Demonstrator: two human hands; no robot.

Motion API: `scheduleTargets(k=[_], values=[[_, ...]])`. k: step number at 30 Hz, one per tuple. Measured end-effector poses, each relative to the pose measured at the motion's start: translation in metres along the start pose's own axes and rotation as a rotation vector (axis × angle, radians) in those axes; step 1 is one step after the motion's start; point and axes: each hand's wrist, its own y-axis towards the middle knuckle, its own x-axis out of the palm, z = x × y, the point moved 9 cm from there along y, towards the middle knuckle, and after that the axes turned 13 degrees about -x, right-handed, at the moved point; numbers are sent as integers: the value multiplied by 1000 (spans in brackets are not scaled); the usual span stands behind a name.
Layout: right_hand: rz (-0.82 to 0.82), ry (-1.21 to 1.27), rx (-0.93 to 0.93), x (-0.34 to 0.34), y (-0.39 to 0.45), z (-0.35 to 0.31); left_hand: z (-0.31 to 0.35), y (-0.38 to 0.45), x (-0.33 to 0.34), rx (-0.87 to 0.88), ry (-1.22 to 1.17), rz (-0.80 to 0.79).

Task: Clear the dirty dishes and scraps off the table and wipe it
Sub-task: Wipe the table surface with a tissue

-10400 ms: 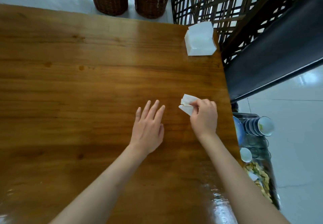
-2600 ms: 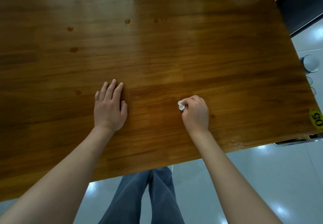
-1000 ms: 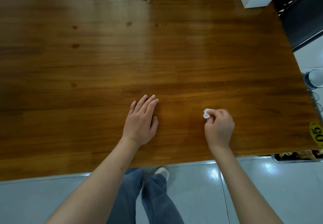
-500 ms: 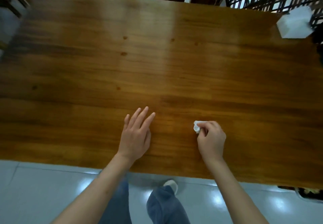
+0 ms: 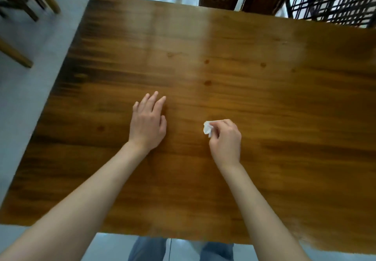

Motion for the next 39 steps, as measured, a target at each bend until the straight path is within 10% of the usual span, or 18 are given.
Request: scheduleTargets(k=[8, 39], values=[[55, -56, 218, 12, -9, 9, 3, 48, 27, 24, -3, -47], [-38, 55, -113, 4, 65, -3, 2, 46, 19, -46, -53, -85]])
